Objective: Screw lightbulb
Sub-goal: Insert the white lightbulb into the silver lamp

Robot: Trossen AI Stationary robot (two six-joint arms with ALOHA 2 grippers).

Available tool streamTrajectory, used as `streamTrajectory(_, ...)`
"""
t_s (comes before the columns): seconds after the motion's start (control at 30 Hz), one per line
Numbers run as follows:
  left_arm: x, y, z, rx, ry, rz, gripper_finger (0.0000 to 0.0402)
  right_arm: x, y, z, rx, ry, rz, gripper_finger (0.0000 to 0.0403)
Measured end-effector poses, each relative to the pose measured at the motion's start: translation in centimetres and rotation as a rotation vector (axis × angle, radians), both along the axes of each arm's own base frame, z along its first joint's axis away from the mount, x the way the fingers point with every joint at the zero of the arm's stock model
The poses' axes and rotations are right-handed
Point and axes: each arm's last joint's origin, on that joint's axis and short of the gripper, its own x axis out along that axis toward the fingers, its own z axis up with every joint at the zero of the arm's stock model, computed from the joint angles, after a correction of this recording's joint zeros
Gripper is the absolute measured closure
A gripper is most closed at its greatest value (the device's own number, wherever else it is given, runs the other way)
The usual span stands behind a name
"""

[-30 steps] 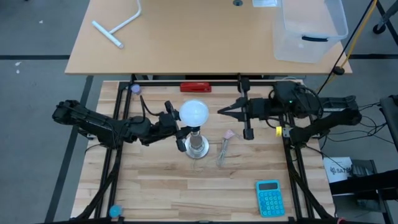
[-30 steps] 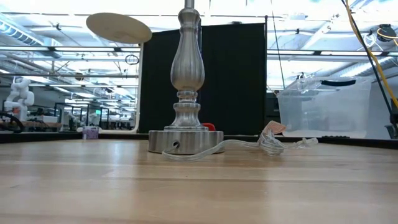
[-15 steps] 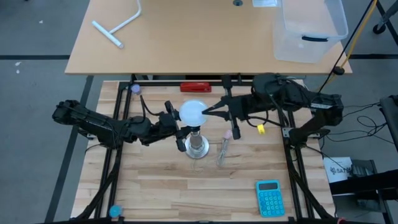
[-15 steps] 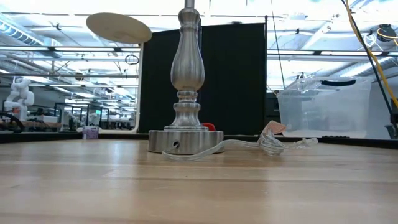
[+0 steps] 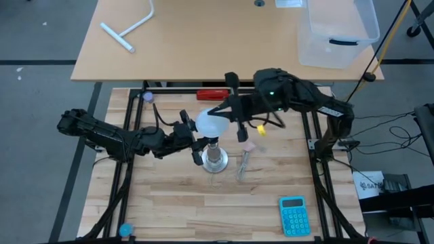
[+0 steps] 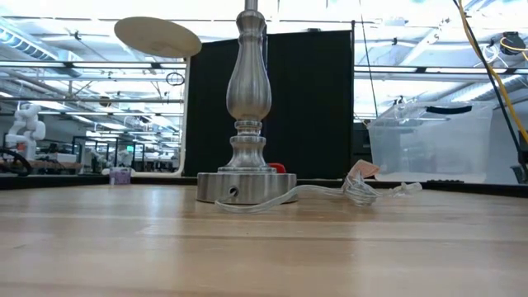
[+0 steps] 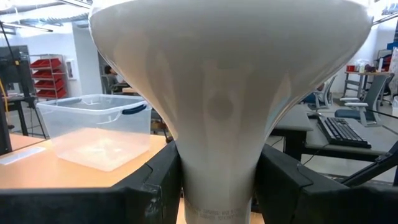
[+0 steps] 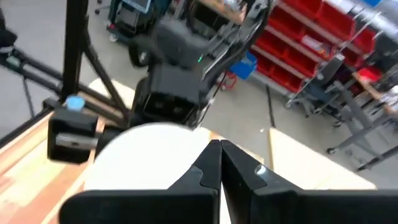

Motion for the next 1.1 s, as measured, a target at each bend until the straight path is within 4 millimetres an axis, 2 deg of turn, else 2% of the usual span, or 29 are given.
streamTrajectory(0.67, 0.01, 0.0, 0.0, 0.009, 0.002, -0.001, 0.0242, 0.21, 0.06, -0.98, -0.008, 0.08, 0.013, 0.0403)
streamTrajectory(1.1, -0.02, -0.51, -0.26, 0.027, 0.012, -0.013, 0.0175, 0.18, 0.24, -1.1, 0.024, 0.092, 0.052, 0.0403)
